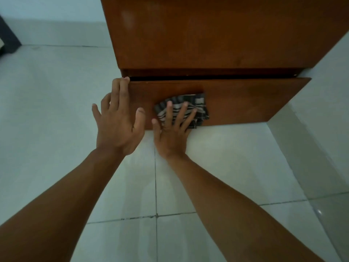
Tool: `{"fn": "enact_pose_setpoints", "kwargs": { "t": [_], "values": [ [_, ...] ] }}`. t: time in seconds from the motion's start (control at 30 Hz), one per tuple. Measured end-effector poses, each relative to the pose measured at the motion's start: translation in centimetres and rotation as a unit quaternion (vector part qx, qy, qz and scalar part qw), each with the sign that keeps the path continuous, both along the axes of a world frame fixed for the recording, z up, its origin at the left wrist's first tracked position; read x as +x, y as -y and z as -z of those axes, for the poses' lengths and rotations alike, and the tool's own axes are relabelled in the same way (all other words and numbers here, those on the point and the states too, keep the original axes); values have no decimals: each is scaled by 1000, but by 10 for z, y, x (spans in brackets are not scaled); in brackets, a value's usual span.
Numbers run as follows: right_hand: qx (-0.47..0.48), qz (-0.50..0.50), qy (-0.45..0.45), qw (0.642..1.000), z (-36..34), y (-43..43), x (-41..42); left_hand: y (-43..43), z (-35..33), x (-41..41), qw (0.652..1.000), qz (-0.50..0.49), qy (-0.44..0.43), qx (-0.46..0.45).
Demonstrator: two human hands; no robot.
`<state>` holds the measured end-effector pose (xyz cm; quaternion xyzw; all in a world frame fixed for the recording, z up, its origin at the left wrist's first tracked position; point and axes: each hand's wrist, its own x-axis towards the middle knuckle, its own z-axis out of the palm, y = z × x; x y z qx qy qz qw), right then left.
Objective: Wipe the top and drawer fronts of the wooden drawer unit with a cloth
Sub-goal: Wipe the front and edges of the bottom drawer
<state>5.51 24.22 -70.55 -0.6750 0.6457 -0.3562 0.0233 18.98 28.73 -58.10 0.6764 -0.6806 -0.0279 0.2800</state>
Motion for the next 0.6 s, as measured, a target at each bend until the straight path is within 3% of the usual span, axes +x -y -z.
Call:
{"fn": "enact_pose_setpoints", "kwargs": {
  "t": [0.13,0.33,0.5,0.6],
  "values": [
    [44,141,148,978,-14,20,-54,3,4,-2,1000,-2,-10,-12],
    [9,187,351,918,-50,43,-132,3,2,-3,1000,-1,-13,-14],
    [-21,268,479,836,-82,67,-211,-1,-3,-3,1000,-12,-4,5],
    [-9,323,494,807,-101,71,-216,-7,-8,-6,1000,-20,-1,24]
  ]
}}
